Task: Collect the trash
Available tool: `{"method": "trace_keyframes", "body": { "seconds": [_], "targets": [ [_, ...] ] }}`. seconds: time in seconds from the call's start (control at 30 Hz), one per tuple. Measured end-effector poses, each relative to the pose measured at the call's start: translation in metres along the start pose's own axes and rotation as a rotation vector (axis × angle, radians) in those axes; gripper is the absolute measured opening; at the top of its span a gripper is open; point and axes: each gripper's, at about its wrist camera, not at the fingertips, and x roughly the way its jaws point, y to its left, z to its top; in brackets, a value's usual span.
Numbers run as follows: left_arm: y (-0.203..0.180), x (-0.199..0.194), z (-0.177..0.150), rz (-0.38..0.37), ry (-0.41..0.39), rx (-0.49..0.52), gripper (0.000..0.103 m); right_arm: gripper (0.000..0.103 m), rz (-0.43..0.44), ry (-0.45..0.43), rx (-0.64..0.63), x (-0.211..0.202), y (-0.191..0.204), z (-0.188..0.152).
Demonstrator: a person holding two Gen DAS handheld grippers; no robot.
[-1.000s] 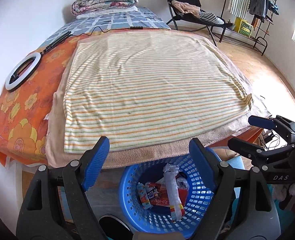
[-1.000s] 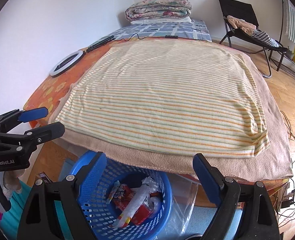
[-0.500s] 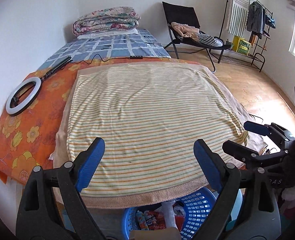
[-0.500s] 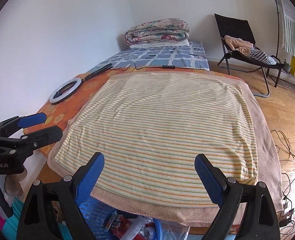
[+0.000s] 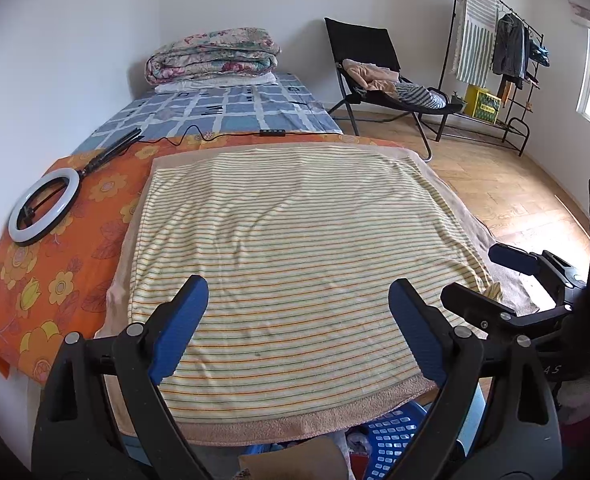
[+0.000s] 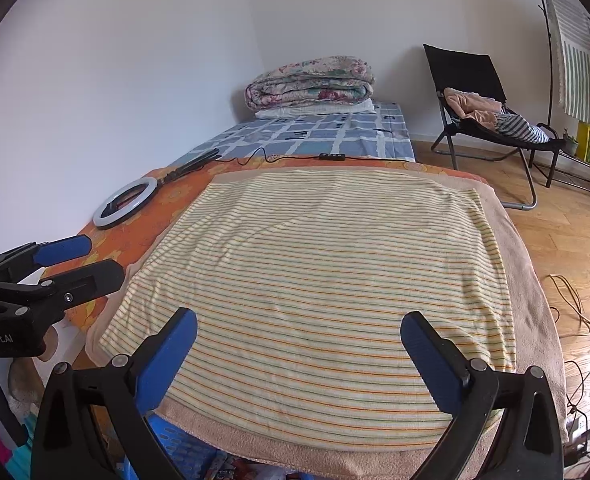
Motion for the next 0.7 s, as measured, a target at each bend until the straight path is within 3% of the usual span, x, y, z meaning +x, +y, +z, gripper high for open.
{"method": "trace_keyframes", "body": {
  "seconds": [0.7],
  "targets": [
    [0.009,-0.005,-0.011,0.018,0.006,-0.024,0.101,0.103,-0.063,-0.01,-0.013,-0.001,0.002,-0.005]
  ]
}}
